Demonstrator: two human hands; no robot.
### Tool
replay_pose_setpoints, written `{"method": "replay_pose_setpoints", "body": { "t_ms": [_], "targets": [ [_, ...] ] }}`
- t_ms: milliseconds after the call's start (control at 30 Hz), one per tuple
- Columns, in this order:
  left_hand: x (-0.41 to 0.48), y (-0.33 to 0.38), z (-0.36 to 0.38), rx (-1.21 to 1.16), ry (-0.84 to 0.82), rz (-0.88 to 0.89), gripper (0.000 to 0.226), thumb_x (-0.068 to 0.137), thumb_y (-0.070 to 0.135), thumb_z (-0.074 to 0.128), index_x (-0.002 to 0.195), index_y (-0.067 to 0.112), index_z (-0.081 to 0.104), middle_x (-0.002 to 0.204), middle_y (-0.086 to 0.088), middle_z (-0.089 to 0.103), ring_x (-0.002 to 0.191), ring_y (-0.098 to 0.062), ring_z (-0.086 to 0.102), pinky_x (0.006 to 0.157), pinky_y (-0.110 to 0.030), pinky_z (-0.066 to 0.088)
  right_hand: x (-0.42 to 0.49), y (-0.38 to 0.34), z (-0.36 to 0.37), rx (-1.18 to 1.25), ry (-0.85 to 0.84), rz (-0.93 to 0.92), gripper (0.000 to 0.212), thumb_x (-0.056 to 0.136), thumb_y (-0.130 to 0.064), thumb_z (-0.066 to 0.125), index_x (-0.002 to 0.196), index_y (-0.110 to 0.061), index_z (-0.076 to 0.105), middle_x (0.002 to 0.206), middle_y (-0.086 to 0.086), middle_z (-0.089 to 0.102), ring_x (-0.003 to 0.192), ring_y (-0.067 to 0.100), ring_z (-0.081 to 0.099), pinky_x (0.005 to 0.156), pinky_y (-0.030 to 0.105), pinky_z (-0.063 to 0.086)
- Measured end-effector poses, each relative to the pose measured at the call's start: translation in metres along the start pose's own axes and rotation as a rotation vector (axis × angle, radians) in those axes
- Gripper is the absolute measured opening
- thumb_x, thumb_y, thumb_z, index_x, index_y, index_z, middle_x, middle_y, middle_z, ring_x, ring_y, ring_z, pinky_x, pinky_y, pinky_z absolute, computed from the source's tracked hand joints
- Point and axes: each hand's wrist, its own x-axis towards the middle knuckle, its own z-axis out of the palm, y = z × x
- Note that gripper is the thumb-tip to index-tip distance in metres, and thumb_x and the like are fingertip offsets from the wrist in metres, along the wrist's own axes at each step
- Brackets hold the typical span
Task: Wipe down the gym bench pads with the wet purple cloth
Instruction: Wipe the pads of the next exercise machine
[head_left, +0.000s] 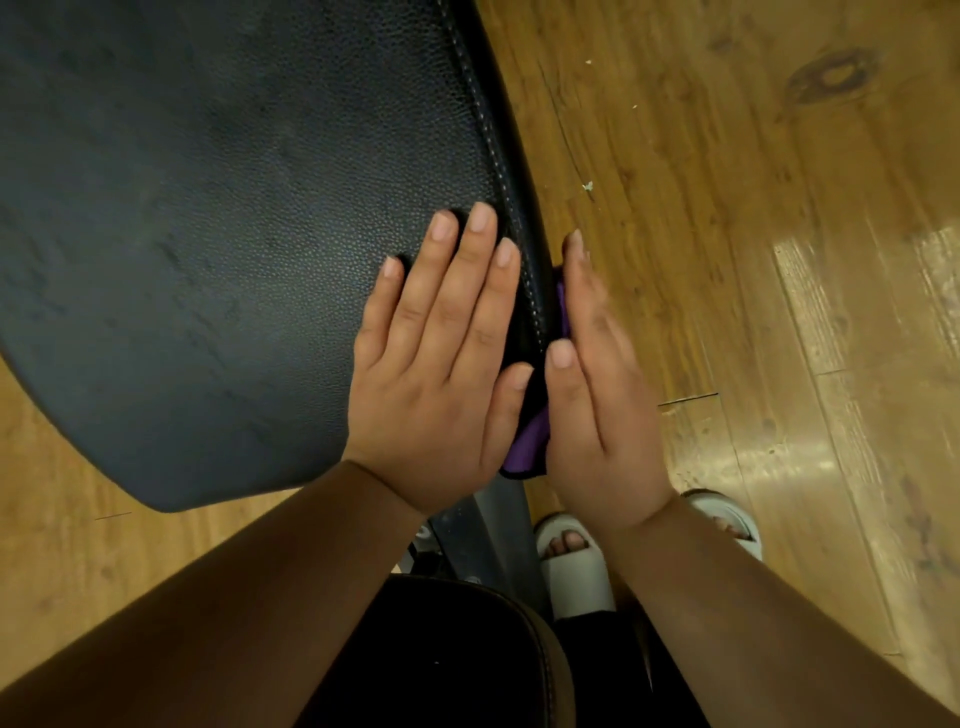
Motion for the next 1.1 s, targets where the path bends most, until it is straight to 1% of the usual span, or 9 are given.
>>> {"method": "replay_pose_setpoints", "body": {
  "t_ms": [100, 233, 367, 533, 633, 767, 833, 967, 1100],
  "targets": [
    [0.001, -0.001, -0.002, -0.016, -0.020, 0.009, 0.062, 0.097, 0.034, 0.029, 0.147, -0.002, 0.020, 0.155, -0.014, 0.021, 0.145, -0.033, 0.017, 0.119, -0.048, 0.014, 0.012, 0.002, 0.000, 0.056, 0.013, -0.021, 0.051, 0.100, -0.014, 0.028, 0.147, 0.007, 0.021, 0.156, 0.019, 0.023, 0.148, 0.023, 0.019, 0.120, 0.034, 0.019],
    [0.000, 0.000, 0.000, 0.007, -0.014, 0.005, 0.063, 0.097, 0.035, 0.026, 0.147, -0.001, 0.020, 0.153, -0.015, 0.022, 0.145, -0.032, 0.017, 0.119, -0.047, 0.013, -0.012, 0.005, 0.008, 0.047, 0.051, -0.040, 0.051, 0.098, -0.012, 0.027, 0.145, 0.006, 0.020, 0.156, 0.019, 0.020, 0.148, 0.024, 0.016, 0.120, 0.037, 0.017],
    [0.000, 0.001, 0.001, 0.022, -0.014, 0.009, 0.063, 0.096, 0.036, 0.026, 0.147, -0.001, 0.020, 0.152, -0.016, 0.022, 0.145, -0.033, 0.017, 0.119, -0.046, 0.012, 0.008, 0.009, 0.003, 0.121, 0.002, -0.001, 0.051, 0.100, -0.015, 0.027, 0.146, 0.007, 0.022, 0.157, 0.018, 0.023, 0.148, 0.022, 0.019, 0.120, 0.038, 0.018],
    [0.000, 0.001, 0.002, 0.027, 0.002, 0.015, 0.062, 0.097, 0.035, 0.025, 0.146, -0.002, 0.022, 0.152, -0.013, 0.024, 0.144, -0.034, 0.021, 0.119, -0.047, 0.014, 0.007, 0.008, 0.003, 0.165, -0.011, 0.059, 0.050, 0.102, -0.013, 0.029, 0.149, 0.002, 0.021, 0.158, 0.012, 0.023, 0.148, 0.015, 0.018, 0.119, 0.028, 0.017],
    [0.000, 0.002, 0.003, 0.030, 0.000, 0.005, 0.062, 0.097, 0.036, 0.023, 0.146, -0.002, 0.022, 0.152, -0.016, 0.024, 0.144, -0.033, 0.020, 0.119, -0.047, 0.014, -0.011, 0.007, 0.007, 0.170, 0.004, 0.095, 0.052, 0.101, -0.018, 0.028, 0.149, 0.000, 0.021, 0.158, 0.009, 0.023, 0.147, 0.013, 0.018, 0.120, 0.029, 0.017],
    [-0.001, 0.002, 0.002, 0.030, -0.012, 0.003, 0.062, 0.096, 0.035, 0.024, 0.147, -0.001, 0.021, 0.152, -0.016, 0.022, 0.145, -0.031, 0.017, 0.119, -0.046, 0.013, 0.017, 0.008, 0.000, 0.371, -0.028, 0.300, 0.049, 0.102, -0.032, 0.033, 0.149, -0.016, 0.033, 0.155, -0.005, 0.034, 0.143, 0.001, 0.026, 0.120, 0.034, 0.020],
    [-0.001, 0.001, 0.003, 0.033, -0.013, 0.001, 0.062, 0.096, 0.035, 0.024, 0.147, 0.000, 0.021, 0.152, -0.016, 0.021, 0.145, -0.030, 0.016, 0.119, -0.046, 0.013, 0.023, 0.007, -0.003, 0.441, -0.036, 0.365, 0.050, 0.100, -0.035, 0.035, 0.149, -0.020, 0.036, 0.153, -0.009, 0.037, 0.141, -0.001, 0.029, 0.120, 0.035, 0.021],
    [-0.001, 0.000, 0.004, 0.042, -0.010, 0.001, 0.062, 0.096, 0.036, 0.024, 0.148, 0.001, 0.022, 0.153, -0.016, 0.022, 0.149, -0.025, 0.010, 0.119, -0.046, 0.013, -0.003, 0.000, -0.001, 0.334, -0.029, 0.331, 0.047, 0.102, -0.033, 0.033, 0.148, -0.024, 0.031, 0.154, -0.014, 0.032, 0.141, -0.006, 0.024, 0.117, 0.020, 0.019],
    [-0.002, 0.000, 0.003, 0.037, -0.020, 0.001, 0.061, 0.097, 0.036, 0.024, 0.149, 0.004, 0.018, 0.154, -0.016, 0.022, 0.149, -0.024, 0.005, 0.120, -0.046, 0.012, 0.010, 0.003, -0.002, 0.371, -0.034, 0.362, 0.049, 0.100, -0.036, 0.033, 0.148, -0.024, 0.033, 0.154, -0.012, 0.034, 0.141, -0.004, 0.026, 0.120, 0.031, 0.021]
  ]
}}
